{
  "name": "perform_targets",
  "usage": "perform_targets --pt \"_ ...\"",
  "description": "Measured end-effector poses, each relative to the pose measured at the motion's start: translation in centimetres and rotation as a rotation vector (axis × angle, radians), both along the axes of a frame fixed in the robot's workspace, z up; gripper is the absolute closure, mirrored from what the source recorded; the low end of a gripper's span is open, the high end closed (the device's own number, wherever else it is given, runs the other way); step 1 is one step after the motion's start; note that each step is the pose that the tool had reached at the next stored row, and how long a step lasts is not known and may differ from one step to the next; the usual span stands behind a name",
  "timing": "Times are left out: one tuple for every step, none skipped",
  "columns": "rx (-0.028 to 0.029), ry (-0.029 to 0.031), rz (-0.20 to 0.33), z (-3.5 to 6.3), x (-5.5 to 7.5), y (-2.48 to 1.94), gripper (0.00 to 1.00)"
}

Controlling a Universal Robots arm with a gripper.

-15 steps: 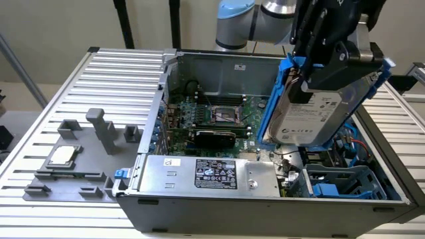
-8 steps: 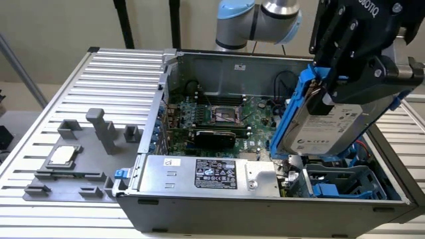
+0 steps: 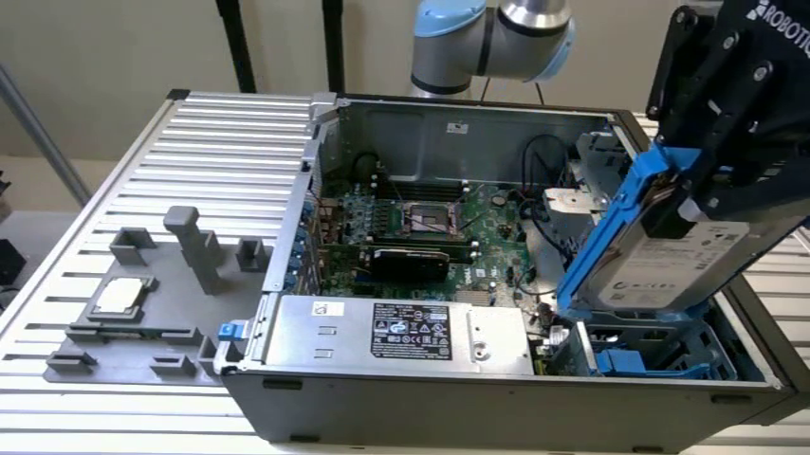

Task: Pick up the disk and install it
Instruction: 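Insert the disk into the insertion slot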

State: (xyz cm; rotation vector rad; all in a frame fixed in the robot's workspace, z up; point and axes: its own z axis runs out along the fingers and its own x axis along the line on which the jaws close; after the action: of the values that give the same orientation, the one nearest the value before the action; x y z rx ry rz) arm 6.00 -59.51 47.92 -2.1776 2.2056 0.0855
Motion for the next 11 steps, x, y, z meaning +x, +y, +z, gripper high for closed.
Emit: perform_targets --pt "0.0 0.0 0.0 -0.05 0.5 -0.05 1.0" --pt "0.0001 0.0 0.0 -0.1 0.9 -0.08 1.0" --pt "0.0 0.0 0.0 -0.14 1.4 -0.11 1.0" --pt "0.0 0.0 0.0 -0.19 1.8 -0.13 1.0" --pt "0.0 0.0 0.0 -0.25 2.3 -0.15 1.0" --pt "0.0 0.0 0.0 -0.31 2.7 -0.16 1.0" --pt "0.0 -0.0001 0.0 -0.37 3.2 -0.17 1.0" --pt "0.0 0.0 0.0 -0.44 3.6 -0.18 1.0" --pt "0.0 -0.0002 0.0 -0.51 4.0 -0.2 1.0" --pt "0.0002 0.0 0.0 -0.56 4.2 -0.21 1.0" --pt "0.0001 0.0 0.0 -0.56 4.2 -0.21 1.0"
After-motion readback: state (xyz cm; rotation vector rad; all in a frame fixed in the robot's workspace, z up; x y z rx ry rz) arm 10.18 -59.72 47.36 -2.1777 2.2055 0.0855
